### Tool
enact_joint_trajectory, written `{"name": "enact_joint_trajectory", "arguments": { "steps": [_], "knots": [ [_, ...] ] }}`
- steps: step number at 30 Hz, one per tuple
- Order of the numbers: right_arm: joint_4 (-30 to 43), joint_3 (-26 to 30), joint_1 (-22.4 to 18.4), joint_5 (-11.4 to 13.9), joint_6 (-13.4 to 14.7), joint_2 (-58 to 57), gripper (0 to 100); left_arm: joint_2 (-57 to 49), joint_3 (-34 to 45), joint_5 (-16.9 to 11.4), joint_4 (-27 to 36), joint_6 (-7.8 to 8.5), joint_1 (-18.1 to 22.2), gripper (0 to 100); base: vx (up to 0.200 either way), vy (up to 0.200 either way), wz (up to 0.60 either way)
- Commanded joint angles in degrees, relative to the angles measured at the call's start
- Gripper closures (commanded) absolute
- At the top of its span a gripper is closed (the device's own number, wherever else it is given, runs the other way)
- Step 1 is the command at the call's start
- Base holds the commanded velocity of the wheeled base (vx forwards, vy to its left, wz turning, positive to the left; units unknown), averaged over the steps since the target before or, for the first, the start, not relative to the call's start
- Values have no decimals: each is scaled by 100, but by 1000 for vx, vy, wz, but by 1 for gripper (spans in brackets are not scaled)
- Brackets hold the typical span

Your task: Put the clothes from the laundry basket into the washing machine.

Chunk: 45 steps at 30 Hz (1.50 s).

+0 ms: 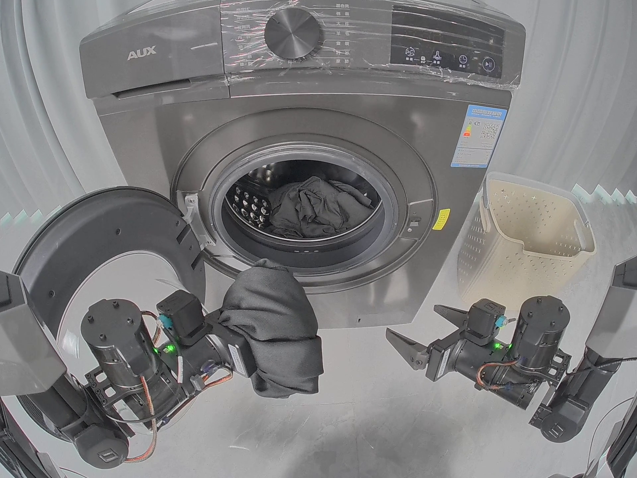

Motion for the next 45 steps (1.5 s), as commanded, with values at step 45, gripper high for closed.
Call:
{"name": "enact_joint_trajectory", "arguments": {
  "steps": [45],
  "knots": [
    [-8, 10, 3, 0, 17, 81, 0, 247, -102, 159, -10, -21, 47, 100, 27, -27, 0]
  ]
}}
